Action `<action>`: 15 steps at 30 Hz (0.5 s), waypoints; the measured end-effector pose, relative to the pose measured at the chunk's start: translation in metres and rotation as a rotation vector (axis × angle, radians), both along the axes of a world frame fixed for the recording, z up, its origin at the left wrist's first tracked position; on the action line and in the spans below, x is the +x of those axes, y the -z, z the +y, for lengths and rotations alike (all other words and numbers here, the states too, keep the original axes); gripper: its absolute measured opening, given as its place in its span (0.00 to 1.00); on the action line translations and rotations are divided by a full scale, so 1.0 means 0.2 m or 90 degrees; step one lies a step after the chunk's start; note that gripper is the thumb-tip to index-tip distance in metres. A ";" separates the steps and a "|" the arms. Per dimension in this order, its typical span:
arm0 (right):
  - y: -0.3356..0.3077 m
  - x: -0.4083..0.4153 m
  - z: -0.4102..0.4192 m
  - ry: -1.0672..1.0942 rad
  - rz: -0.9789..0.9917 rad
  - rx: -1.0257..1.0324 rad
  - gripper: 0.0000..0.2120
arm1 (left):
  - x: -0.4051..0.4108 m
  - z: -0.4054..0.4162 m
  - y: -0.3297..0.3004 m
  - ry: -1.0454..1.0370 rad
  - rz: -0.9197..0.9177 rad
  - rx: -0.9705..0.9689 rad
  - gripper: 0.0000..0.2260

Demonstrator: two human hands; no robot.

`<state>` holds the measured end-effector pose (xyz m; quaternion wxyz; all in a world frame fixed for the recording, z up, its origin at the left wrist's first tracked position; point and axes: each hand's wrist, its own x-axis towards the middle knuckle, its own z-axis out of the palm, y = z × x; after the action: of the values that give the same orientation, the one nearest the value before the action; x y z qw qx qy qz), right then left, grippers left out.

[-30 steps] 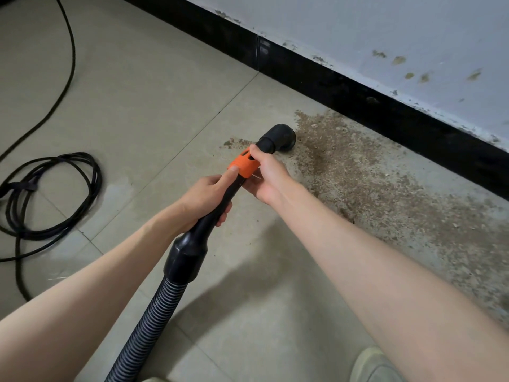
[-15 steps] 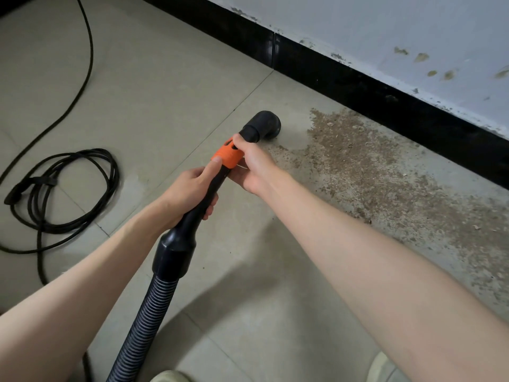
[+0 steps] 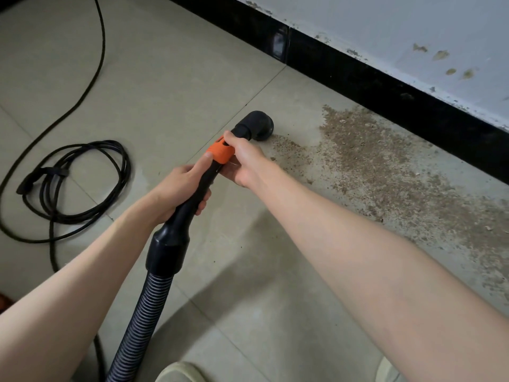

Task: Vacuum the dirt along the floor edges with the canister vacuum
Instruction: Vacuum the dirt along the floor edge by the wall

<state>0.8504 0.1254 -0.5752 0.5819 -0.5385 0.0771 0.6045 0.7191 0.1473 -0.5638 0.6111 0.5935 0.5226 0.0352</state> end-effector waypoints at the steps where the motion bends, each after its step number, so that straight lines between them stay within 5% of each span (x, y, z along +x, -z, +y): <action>1: 0.00 0.00 0.00 0.005 0.001 -0.004 0.10 | 0.00 0.00 0.00 0.006 0.004 -0.008 0.23; 7: 0.00 0.02 -0.04 0.022 -0.009 -0.030 0.19 | 0.02 -0.02 0.00 0.026 0.007 -0.025 0.24; 15: -0.01 0.09 -0.12 0.041 -0.007 -0.045 0.15 | 0.09 -0.08 -0.01 0.049 -0.001 -0.036 0.24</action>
<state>0.8684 0.1022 -0.5726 0.5821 -0.5595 0.1122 0.5793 0.7378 0.1311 -0.5614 0.6290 0.5955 0.4998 -0.0030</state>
